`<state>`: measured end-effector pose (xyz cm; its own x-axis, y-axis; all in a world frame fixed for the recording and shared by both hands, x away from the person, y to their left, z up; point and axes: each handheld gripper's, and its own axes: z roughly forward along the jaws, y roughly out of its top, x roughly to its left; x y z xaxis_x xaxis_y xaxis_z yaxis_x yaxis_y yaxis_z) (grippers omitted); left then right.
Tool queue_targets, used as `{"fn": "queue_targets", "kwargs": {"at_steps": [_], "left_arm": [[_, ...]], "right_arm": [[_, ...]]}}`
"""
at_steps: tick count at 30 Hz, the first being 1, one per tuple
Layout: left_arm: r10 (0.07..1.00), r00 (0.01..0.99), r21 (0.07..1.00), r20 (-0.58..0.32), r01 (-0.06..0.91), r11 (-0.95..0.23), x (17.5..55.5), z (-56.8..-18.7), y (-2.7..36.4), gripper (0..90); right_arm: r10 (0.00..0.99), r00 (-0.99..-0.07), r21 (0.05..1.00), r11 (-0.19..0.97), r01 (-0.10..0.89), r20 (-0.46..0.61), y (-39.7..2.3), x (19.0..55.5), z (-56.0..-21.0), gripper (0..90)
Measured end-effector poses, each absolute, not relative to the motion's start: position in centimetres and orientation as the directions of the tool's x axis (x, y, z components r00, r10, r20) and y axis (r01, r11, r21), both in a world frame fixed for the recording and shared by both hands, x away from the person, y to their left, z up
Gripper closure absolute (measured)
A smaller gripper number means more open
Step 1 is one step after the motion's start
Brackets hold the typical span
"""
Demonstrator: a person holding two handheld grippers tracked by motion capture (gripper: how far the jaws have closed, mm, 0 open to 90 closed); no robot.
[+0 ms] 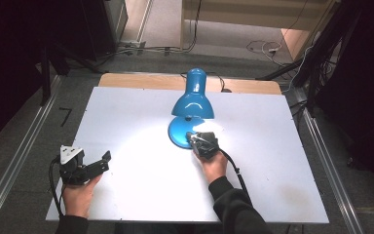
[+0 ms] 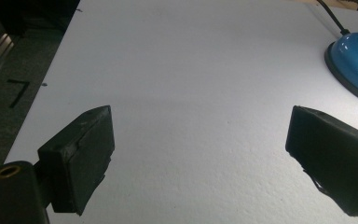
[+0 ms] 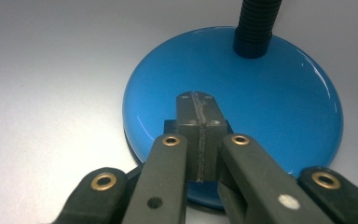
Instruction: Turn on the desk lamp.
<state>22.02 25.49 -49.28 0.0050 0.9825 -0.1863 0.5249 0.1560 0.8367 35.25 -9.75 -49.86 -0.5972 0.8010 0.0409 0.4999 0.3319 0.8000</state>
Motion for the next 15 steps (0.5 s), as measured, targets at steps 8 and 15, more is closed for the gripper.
{"fn": "queue_targets", "kwargs": {"at_steps": [8,15], "left_arm": [[0.982,0.004,0.836,-0.187,0.525,0.157,22.1,-49.3,25.5,8.5],[0.982,0.003,0.836,-0.188,0.526,0.158,22.1,-49.3,25.5,8.4]], "right_arm": [[0.789,-0.611,0.795,0.332,0.508,0.062,-10.2,35.4,-49.6,61.4],[0.803,-0.59,0.801,0.3,0.518,0.081,-10.8,35.3,-48.8,41.6]]}}
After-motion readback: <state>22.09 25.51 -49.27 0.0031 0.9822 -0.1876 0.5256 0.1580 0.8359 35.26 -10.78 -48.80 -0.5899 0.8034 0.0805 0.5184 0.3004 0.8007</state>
